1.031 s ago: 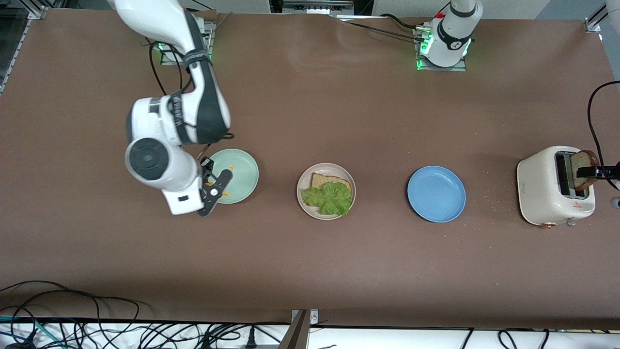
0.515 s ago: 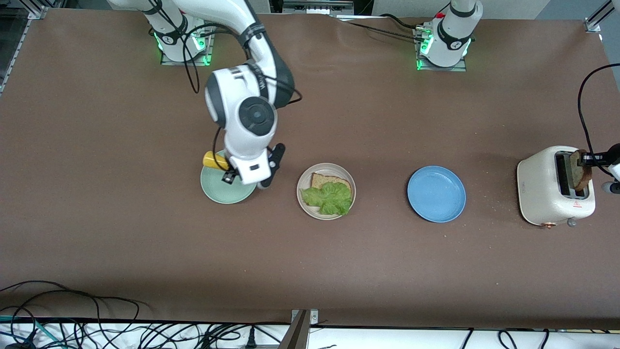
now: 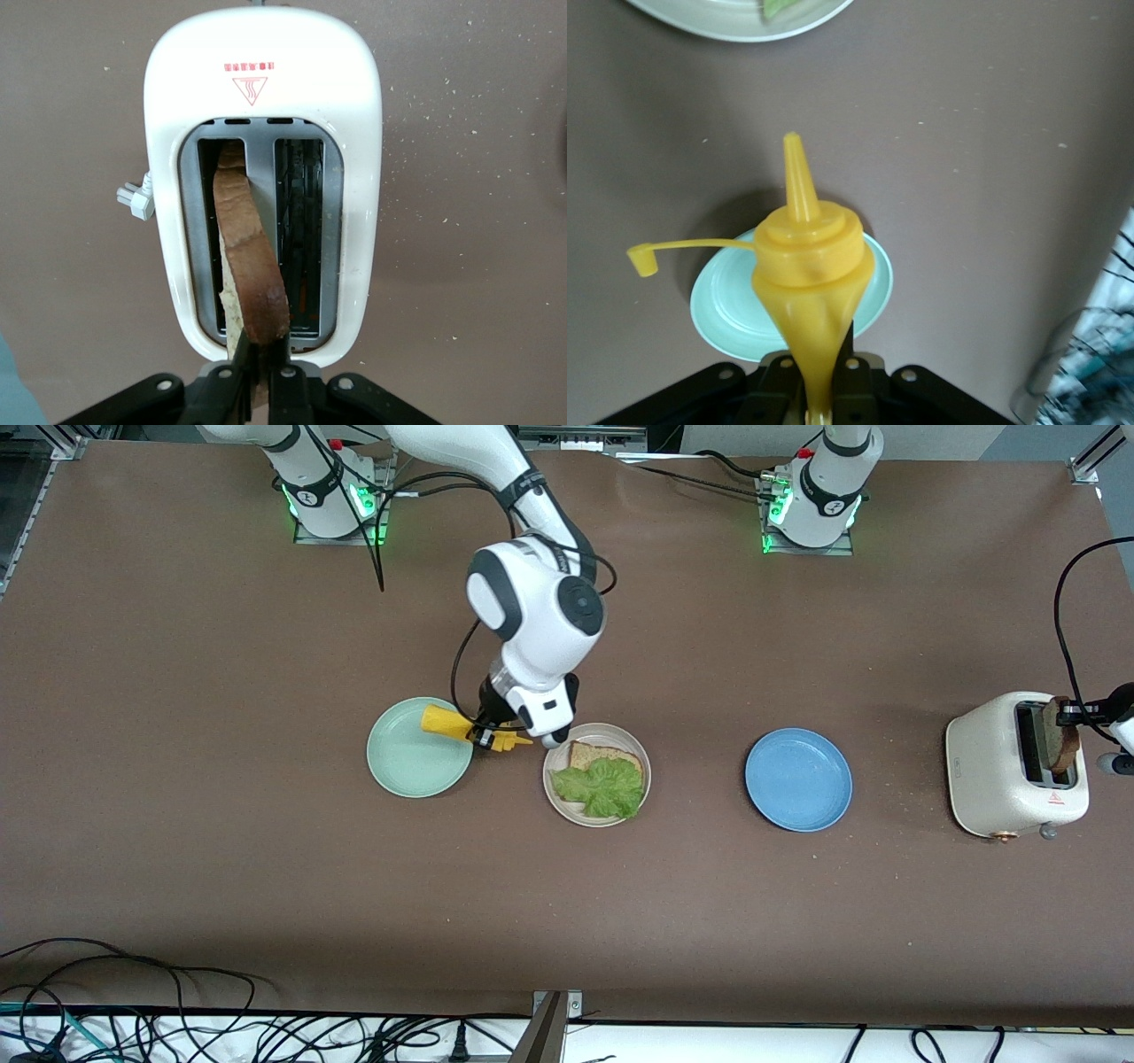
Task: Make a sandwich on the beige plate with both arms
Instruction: 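Tilt mustard over bread with the right gripper while the left gripper grips toast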
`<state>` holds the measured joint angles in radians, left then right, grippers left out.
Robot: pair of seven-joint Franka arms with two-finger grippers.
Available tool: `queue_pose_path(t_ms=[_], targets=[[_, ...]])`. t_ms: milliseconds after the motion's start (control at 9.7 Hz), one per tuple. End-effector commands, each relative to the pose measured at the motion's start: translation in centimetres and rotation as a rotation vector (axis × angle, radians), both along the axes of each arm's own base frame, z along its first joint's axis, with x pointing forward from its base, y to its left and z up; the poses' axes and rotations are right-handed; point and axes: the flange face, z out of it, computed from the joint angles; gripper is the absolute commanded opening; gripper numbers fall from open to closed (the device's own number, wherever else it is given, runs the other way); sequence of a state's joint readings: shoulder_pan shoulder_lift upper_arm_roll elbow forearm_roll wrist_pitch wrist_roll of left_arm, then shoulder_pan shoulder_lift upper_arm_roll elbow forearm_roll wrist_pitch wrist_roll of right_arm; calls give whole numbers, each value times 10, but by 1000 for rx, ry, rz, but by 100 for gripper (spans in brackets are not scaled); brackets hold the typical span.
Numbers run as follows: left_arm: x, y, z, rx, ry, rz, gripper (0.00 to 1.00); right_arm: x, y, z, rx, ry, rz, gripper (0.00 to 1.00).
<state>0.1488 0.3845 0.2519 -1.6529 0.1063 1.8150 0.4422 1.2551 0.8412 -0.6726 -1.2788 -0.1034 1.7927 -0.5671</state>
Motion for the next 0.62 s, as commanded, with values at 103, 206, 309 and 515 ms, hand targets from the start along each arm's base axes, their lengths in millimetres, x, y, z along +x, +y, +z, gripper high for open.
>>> queue_pose_path(t_ms=[103,206,309,515], targets=[[-3,-3,24,28,-28,-23,0,-10,33,4,-41,-132,2,8],[0,-9,33,30,-44,-39,0,-11,36,0,-44,-139,3,8],[6,-14,46,35,-65,-51,0,-8,35,2,-40,-144,0,9],[8,-24,62,39,-92,-68,0,-5,33,12,-1,-134,-25,9]])
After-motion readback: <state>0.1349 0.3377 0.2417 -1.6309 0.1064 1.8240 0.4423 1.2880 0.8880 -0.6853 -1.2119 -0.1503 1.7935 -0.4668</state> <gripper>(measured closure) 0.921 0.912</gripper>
